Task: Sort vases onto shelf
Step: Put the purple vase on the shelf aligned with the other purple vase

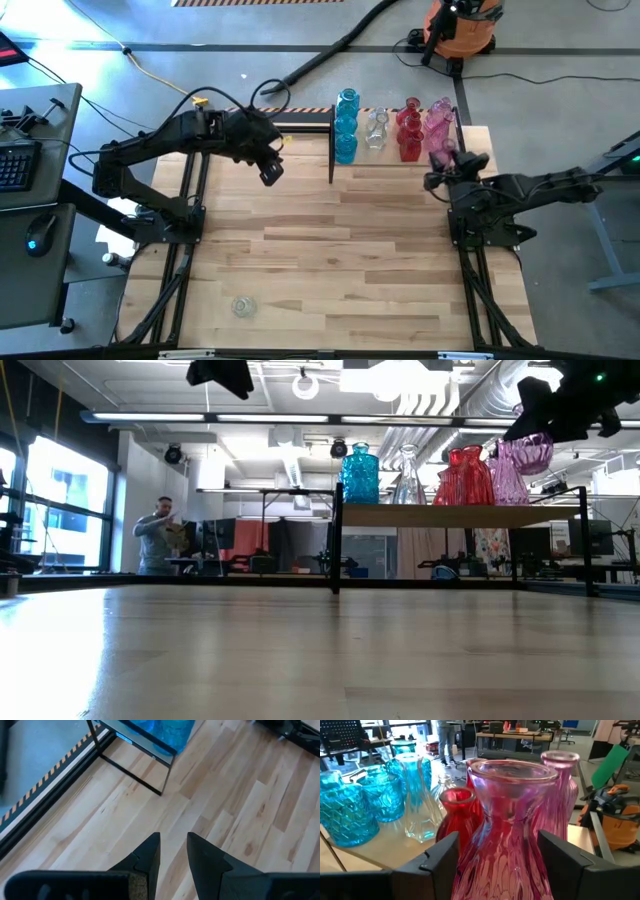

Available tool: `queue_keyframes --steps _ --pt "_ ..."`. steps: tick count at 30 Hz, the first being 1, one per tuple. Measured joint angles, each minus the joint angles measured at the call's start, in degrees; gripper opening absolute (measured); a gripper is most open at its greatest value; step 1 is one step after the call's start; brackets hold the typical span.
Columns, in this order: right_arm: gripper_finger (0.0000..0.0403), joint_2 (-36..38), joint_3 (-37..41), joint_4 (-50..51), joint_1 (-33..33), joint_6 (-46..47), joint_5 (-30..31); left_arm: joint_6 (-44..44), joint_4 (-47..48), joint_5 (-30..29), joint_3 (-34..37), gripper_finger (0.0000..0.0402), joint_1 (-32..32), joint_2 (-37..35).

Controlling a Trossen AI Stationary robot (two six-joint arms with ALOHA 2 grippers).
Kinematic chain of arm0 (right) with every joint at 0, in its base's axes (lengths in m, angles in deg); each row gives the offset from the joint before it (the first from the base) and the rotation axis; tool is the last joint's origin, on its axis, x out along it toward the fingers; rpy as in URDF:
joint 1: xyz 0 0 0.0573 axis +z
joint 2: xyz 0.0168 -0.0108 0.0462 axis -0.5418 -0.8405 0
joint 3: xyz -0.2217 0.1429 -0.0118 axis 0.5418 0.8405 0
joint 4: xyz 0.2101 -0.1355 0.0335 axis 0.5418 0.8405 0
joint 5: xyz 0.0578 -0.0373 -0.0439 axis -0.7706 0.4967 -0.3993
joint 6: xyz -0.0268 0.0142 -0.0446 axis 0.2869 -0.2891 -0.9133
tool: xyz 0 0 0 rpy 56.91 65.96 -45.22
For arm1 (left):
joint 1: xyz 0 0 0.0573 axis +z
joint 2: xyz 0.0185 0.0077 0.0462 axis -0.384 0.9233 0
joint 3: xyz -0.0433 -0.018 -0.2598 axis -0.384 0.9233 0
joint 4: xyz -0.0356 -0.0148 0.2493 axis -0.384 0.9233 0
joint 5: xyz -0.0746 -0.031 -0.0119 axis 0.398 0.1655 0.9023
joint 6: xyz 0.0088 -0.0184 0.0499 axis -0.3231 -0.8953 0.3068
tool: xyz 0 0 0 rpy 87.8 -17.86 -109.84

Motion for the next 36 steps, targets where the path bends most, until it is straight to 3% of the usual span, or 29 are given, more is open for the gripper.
queue_keyframes --steps 22,36 --pt "0.0218 0.0 8.0 -4.0 -6.9 5.1 1.0 2.0 0.0 0.0 0.0 0.0088 1.7 0.0" --pt "0.0218 -0.4 8.4 -9.2 -12.4 -1.9 0.9 2.0 0.0 0.0 0.0 0.0088 1.7 0.0"
